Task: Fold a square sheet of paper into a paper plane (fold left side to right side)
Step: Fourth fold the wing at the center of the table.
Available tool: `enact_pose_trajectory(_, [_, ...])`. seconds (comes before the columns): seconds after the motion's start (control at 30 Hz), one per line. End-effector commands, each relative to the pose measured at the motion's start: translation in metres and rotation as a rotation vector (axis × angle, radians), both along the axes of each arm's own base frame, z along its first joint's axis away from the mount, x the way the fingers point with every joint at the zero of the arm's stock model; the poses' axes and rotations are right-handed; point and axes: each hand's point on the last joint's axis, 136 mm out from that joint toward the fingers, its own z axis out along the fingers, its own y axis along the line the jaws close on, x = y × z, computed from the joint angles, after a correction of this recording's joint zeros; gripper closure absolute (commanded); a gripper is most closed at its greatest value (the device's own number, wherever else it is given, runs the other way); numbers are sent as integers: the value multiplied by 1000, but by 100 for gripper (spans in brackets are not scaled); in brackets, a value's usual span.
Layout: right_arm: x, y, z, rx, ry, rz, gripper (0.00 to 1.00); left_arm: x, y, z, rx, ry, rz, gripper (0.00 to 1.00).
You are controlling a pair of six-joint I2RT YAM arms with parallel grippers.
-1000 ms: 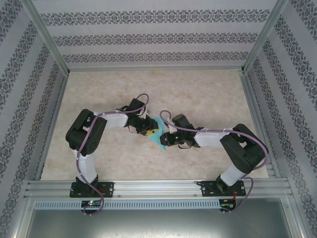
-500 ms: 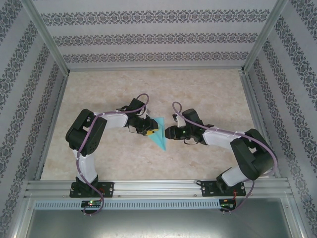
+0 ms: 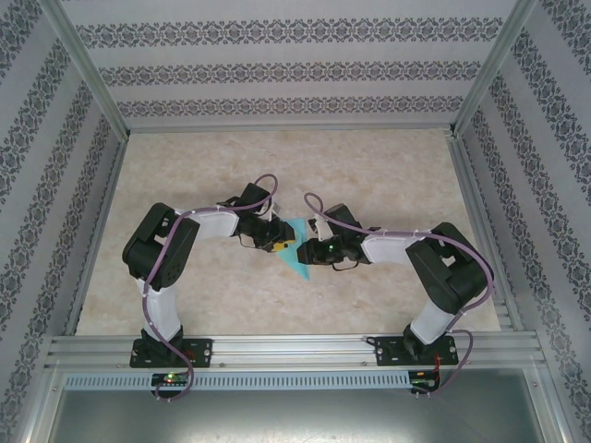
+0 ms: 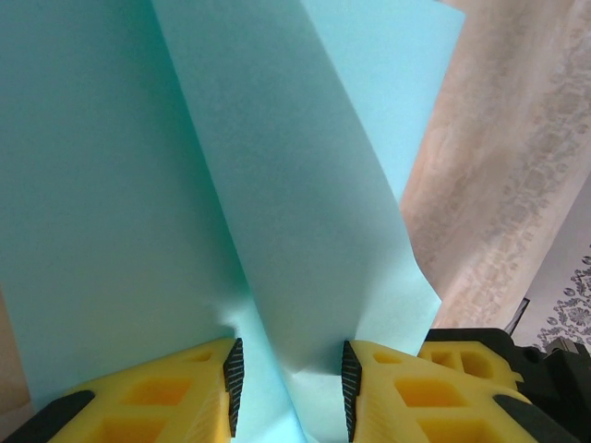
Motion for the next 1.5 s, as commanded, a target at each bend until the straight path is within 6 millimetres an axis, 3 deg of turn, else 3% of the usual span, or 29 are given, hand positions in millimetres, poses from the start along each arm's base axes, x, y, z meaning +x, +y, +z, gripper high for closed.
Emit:
enact_pose_trajectory(0.0, [0, 13, 4, 29, 15, 23, 69, -8, 5, -10, 51, 24, -13, 62])
enact_pose_trajectory(0.47, [1, 17, 2, 44, 27, 52, 93, -11, 7, -11, 53, 25, -13, 63])
enact_pose_trajectory(0.8, [0, 11, -3, 38, 34, 47, 90, -13, 9, -16, 65, 37, -10, 63])
enact_pose_trajectory(1.13, [-2, 12, -11, 56, 66, 54, 94, -13, 10, -17, 75, 38, -11, 63])
enact_pose_trajectory(1.47, [-2, 8, 5, 77, 37, 45, 85, -13, 11, -19, 83, 45, -10, 63])
